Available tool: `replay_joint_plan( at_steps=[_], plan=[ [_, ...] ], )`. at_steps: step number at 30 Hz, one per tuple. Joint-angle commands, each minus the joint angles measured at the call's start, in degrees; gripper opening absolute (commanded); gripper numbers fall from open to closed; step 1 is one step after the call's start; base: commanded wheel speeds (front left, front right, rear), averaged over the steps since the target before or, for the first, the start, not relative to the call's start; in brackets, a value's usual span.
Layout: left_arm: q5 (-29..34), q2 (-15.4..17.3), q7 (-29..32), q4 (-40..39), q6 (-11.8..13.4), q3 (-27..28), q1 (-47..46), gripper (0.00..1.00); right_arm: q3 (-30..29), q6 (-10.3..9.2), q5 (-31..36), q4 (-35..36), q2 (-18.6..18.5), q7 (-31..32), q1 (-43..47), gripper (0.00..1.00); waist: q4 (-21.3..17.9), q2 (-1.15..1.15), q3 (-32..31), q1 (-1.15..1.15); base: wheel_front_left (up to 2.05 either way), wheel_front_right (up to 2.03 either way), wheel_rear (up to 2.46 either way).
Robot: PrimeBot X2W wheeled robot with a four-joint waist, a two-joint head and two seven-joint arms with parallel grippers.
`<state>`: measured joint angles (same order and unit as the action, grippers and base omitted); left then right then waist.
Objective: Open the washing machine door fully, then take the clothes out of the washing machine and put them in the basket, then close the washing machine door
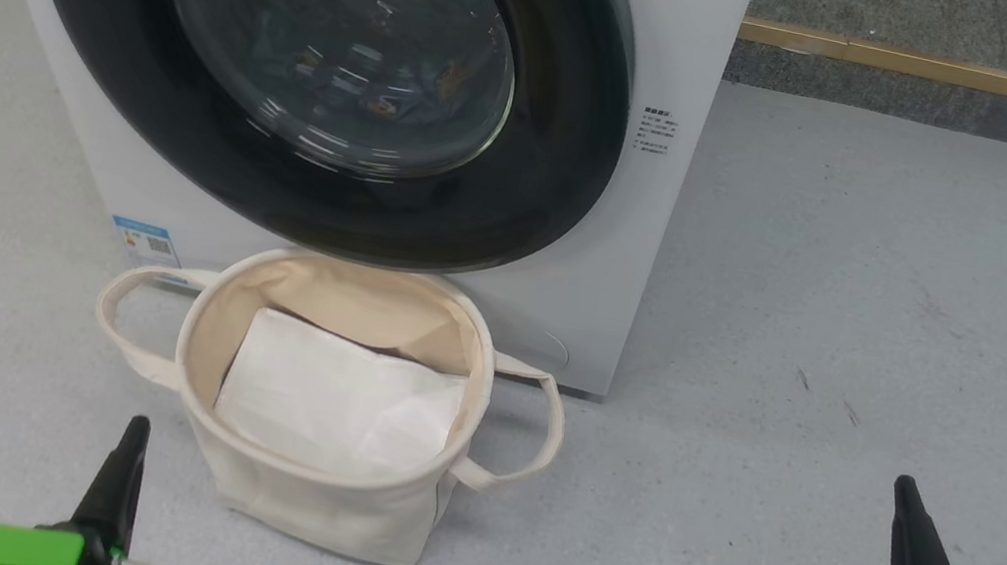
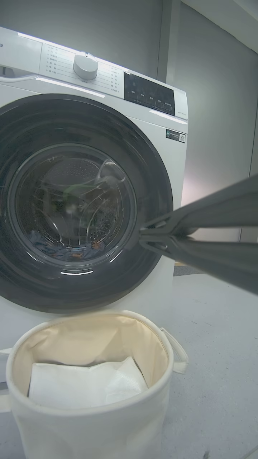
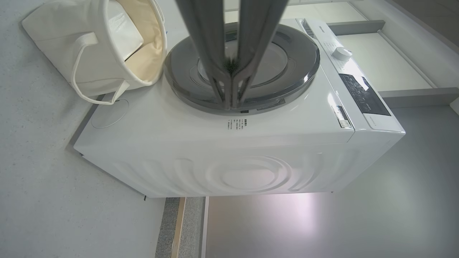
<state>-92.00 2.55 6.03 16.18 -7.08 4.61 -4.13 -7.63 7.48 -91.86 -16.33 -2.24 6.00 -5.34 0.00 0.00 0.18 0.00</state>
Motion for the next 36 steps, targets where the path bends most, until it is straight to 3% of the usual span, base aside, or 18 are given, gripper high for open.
replay_joint_plan(
  at_steps=[1,36],
  plan=[
    [-0.2,0.3,0.4,-2.2,-0.4,1.9,-2.0,0.00,1.1,0.01,-0.3,2.3,-0.6,0.5,-0.8,0.00,0.0,0.00,0.0,0.00,0.00,0.00,0.00],
    [-0.2,0.3,0.4,-2.2,-0.4,1.9,-2.0,0.00,1.1,0.01,-0.3,2.3,-0.6,0.5,-0.8,0.00,0.0,0.00,0.0,0.00,0.00,0.00,0.00]
  ],
)
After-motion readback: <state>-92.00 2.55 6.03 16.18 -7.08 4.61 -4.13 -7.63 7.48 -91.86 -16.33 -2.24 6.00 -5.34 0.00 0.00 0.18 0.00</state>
